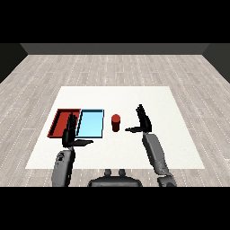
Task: Pick the red can and put it in the red box
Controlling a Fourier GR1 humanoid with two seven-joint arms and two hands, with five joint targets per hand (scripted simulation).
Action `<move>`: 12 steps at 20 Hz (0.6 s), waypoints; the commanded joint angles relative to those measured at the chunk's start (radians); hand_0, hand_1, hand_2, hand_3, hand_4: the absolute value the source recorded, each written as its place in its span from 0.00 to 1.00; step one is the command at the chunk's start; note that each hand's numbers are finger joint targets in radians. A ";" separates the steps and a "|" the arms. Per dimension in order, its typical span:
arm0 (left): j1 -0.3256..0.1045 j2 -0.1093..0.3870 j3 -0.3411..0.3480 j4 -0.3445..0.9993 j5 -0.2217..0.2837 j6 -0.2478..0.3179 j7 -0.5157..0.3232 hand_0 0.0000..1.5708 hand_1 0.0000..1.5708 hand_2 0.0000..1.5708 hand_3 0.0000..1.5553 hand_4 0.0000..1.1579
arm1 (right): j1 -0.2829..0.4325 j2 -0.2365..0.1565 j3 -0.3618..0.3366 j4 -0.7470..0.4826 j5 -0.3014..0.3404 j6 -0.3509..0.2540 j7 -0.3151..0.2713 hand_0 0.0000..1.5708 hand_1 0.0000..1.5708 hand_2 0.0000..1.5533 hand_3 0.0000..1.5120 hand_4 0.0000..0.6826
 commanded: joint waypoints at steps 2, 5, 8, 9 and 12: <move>-0.046 0.005 0.016 0.010 0.017 0.009 0.044 0.00 0.00 0.00 0.00 0.00 | 0.005 0.007 0.000 0.052 -0.052 0.039 -0.039 0.00 0.00 0.00 0.00 0.00; 0.005 0.018 0.010 -0.076 0.023 -0.006 0.070 0.00 0.00 0.00 0.00 0.00 | -0.109 0.008 0.059 0.204 -0.054 -0.058 -0.089 0.00 0.00 0.00 0.00 0.00; 0.049 0.015 0.015 -0.100 0.043 -0.019 0.053 0.00 0.00 0.00 0.00 0.00 | -0.054 0.008 0.216 0.135 -0.145 -0.152 -0.092 0.00 0.00 0.00 0.00 0.00; 0.039 0.065 0.076 -0.075 0.084 -0.059 0.039 0.00 0.00 0.00 0.00 0.00 | -0.107 0.008 0.123 0.277 -0.129 -0.074 -0.172 0.00 0.00 0.00 0.00 0.00; 0.047 -0.008 -0.009 -0.123 0.016 0.013 0.064 0.00 0.00 0.00 0.00 0.00 | -0.121 0.008 0.206 0.228 -0.187 -0.141 -0.104 0.00 0.00 0.00 0.00 0.00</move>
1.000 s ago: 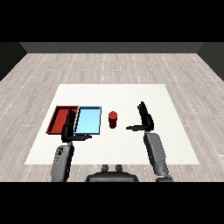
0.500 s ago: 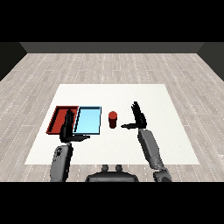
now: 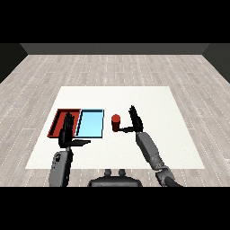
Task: Pick the red can and put it in the red box
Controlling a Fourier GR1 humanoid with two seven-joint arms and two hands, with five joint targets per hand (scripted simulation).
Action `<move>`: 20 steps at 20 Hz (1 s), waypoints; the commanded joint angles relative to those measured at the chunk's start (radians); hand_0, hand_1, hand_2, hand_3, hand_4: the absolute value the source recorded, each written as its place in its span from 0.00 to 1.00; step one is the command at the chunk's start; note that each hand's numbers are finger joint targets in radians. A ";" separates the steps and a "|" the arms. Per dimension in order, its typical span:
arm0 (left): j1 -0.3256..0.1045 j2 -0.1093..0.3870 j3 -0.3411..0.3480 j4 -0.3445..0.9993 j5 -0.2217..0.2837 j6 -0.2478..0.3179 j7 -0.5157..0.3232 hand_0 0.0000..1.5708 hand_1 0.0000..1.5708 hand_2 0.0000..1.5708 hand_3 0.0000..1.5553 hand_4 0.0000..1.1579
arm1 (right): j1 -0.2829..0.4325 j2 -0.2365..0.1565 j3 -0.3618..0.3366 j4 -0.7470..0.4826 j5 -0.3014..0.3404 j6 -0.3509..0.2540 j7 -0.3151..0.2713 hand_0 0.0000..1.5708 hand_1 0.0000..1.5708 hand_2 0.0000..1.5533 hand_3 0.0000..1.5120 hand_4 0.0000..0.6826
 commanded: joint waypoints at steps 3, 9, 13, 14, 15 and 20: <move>-0.040 0.000 0.035 0.143 0.037 -0.038 -0.090 0.00 0.00 0.00 0.00 0.00 | 0.038 0.000 0.128 -0.082 -0.102 -0.058 0.033 0.00 0.00 0.00 0.00 0.00; -0.010 0.005 0.018 0.018 0.042 -0.029 0.003 0.00 0.00 0.00 0.00 0.00 | -0.069 0.000 0.231 0.167 -0.227 -0.100 -0.142 0.00 0.00 0.00 0.00 0.00; 0.037 0.022 0.032 0.051 0.038 -0.067 -0.103 0.00 0.00 0.00 0.00 0.00 | -0.155 0.000 0.220 0.295 -0.269 -0.089 -0.180 0.00 0.00 0.00 0.00 0.00; -0.003 0.012 0.016 0.062 0.033 -0.052 -0.050 0.00 0.00 0.00 0.00 0.00 | -0.197 0.000 0.247 0.329 -0.326 -0.102 -0.174 0.00 0.00 0.00 0.00 0.00; -0.045 0.017 0.033 0.023 0.040 -0.019 0.014 0.00 0.00 0.00 0.00 0.00 | -0.142 0.000 0.251 0.297 -0.309 -0.088 -0.182 0.00 0.00 0.00 0.00 0.00; 0.009 -0.014 -0.022 -0.040 0.009 -0.006 0.023 0.00 0.00 0.00 0.00 0.00 | -0.150 0.000 0.309 0.279 -0.381 -0.103 -0.186 0.00 0.00 0.00 0.00 0.00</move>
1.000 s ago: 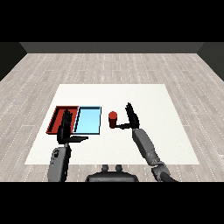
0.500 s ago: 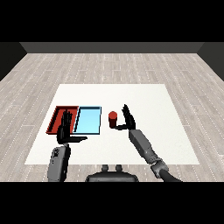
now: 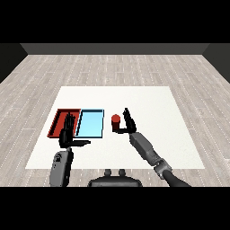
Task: Pick the red can and put it in the red box
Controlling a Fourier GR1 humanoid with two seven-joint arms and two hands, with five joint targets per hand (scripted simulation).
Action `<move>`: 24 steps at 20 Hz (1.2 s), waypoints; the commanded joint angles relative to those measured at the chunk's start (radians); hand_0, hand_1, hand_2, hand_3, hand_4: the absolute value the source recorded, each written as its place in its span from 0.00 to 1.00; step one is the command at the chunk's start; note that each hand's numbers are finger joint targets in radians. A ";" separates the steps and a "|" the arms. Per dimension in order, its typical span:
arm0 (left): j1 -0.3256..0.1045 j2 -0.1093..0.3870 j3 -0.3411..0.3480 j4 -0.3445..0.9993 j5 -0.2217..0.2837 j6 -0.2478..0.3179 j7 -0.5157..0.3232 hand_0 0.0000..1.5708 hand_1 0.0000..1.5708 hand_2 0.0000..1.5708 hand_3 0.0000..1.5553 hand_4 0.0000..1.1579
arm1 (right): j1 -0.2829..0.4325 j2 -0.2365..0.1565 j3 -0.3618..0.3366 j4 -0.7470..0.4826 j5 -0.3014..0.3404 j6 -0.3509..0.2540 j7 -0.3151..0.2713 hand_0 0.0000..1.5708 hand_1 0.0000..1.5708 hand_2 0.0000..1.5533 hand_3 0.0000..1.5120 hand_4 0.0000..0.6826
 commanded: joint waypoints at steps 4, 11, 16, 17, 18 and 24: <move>-0.060 0.015 0.027 0.097 0.009 -0.013 -0.028 0.00 0.00 0.00 0.00 0.00 | -0.093 0.000 0.043 0.192 -0.107 0.038 -0.107 0.00 0.00 0.00 0.00 0.00; 0.067 -0.040 -0.051 -0.033 -0.042 0.028 -0.039 0.00 0.00 0.00 0.00 0.00 | -0.093 0.000 0.126 0.126 -0.178 0.029 -0.062 0.00 0.00 0.00 0.00 0.00; -0.047 -0.006 0.003 0.057 -0.012 0.022 -0.004 0.00 0.00 0.00 0.00 0.00 | -0.107 0.000 0.189 0.087 -0.244 -0.011 -0.039 0.00 0.00 0.00 0.00 0.00; -0.046 0.022 0.027 0.093 -0.002 -0.008 -0.038 0.00 0.00 0.00 0.00 0.00 | -0.095 0.000 0.207 0.114 -0.255 0.030 -0.056 0.00 0.00 0.00 0.00 0.00; 0.000 -0.026 -0.035 0.031 -0.044 0.031 -0.024 0.00 0.00 0.00 0.00 0.00 | -0.092 0.000 0.195 0.060 -0.248 -0.012 -0.023 0.00 0.00 0.00 0.00 0.00; 0.024 -0.005 -0.023 0.020 -0.026 0.008 -0.037 0.00 0.00 0.00 0.00 0.00 | -0.147 0.000 0.263 0.049 -0.331 -0.063 0.011 0.00 0.00 0.00 0.00 0.00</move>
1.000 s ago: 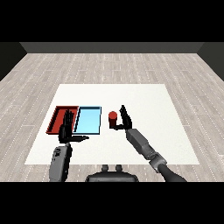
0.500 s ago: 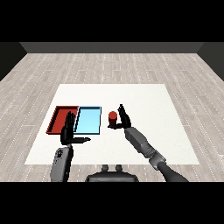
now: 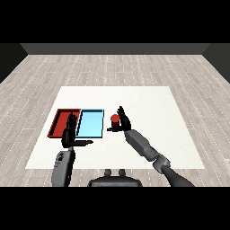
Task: Pick the red can and put it in the red box
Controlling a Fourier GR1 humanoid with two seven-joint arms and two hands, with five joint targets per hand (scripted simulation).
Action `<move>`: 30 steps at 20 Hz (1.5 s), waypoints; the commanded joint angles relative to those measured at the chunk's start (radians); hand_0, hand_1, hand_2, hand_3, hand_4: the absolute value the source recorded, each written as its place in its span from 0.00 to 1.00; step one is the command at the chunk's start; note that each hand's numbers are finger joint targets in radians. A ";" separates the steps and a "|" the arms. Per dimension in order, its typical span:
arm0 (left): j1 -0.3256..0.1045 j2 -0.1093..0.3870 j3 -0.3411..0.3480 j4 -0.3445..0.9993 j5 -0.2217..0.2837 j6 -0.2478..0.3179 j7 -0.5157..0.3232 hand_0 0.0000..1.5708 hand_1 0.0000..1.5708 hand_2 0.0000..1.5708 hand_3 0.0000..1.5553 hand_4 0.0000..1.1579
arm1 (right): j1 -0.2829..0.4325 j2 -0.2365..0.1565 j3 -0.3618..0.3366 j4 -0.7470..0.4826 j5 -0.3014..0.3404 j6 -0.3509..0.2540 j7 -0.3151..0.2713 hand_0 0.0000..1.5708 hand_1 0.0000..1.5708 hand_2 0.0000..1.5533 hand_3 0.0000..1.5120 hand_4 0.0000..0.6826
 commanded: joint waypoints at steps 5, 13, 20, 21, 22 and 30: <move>-0.039 0.019 0.022 0.057 0.012 -0.021 -0.025 0.00 0.00 0.00 0.00 0.00 | -0.041 0.000 0.091 0.039 -0.085 -0.019 -0.027 0.00 0.00 0.00 0.00 0.00; -0.001 -0.021 -0.023 -0.014 -0.039 0.033 -0.019 0.00 0.00 0.00 0.00 0.00 | -0.088 0.000 0.037 0.141 -0.117 -0.119 0.036 0.73 0.73 0.80 0.79 0.00; -0.024 0.018 0.022 0.032 0.015 -0.020 -0.021 0.00 0.00 0.00 0.00 0.00 | -0.079 0.000 0.124 0.050 -0.091 -0.317 0.158 1.00 1.00 0.96 0.95 0.83; -0.048 0.020 0.039 0.054 0.001 0.005 -0.027 0.00 0.00 0.00 0.00 0.00 | -0.092 0.000 0.123 0.132 -0.095 -0.253 0.141 1.00 1.00 0.96 0.95 0.83; 0.018 0.016 0.026 0.010 0.021 -0.026 -0.043 0.00 0.00 0.00 0.00 0.00 | -0.120 0.000 0.111 0.110 -0.090 -0.277 0.181 1.00 1.00 0.96 0.95 0.84; -0.005 -0.012 -0.005 0.061 -0.023 0.005 -0.061 0.00 0.00 0.00 0.00 0.00 | -0.115 0.000 0.118 0.140 -0.103 -0.260 0.148 1.00 1.00 0.96 0.94 0.85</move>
